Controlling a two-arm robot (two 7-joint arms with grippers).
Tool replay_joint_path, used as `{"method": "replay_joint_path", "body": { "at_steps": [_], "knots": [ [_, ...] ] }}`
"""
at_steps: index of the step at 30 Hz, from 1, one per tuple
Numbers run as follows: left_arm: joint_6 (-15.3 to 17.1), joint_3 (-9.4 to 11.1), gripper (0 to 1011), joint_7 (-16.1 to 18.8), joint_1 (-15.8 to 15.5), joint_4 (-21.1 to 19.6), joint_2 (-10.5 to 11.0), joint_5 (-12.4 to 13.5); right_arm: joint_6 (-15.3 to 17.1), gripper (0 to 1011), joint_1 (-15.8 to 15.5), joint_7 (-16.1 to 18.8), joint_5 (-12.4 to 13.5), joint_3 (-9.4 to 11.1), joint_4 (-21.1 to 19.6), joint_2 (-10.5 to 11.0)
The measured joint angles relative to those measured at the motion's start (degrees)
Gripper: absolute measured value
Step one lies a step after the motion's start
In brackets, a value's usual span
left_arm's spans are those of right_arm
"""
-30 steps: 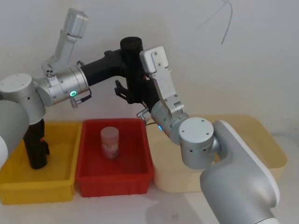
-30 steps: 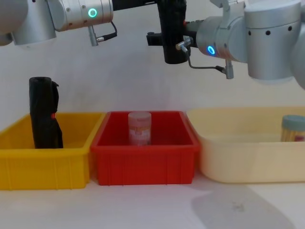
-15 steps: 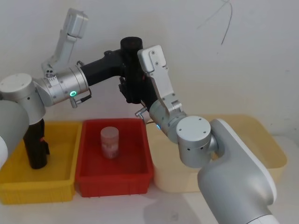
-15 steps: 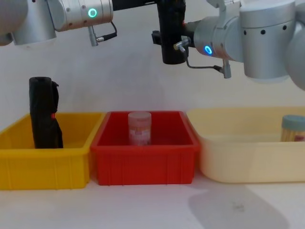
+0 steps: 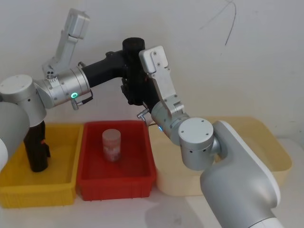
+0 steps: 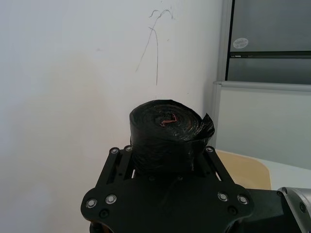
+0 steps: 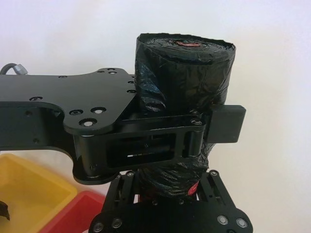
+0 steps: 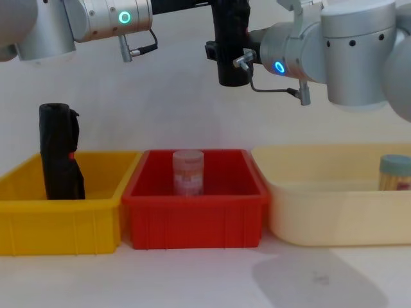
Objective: Pick up the garbage bag with the one hand and transfer it to the other hand.
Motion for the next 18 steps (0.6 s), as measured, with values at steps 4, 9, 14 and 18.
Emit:
{"method": "replay_joint_path", "body": {
  "at_steps": [4,9,14,18],
  "knots": [
    [0.0,0.0,445,0.0,0.0,0.0,0.0,0.0,0.0,517,0.0,0.0,0.0,0.0,0.1,0.0],
    [0.0,0.0,563,0.0,0.0,0.0,0.0,0.0,0.0,516,0.0,0.0,-0.1,0.0,0.1,0.0],
    [0.0,0.0,693,0.0,0.0,0.0,0.0,0.0,0.0,516,0.0,0.0,-0.1,0.0,0.2,-0.1],
    [0.0,0.0,801,0.0,0.0,0.0,0.0,0.0,0.0,516,0.1,0.0,-0.1,0.0,0.2,-0.1]
  ]
}}
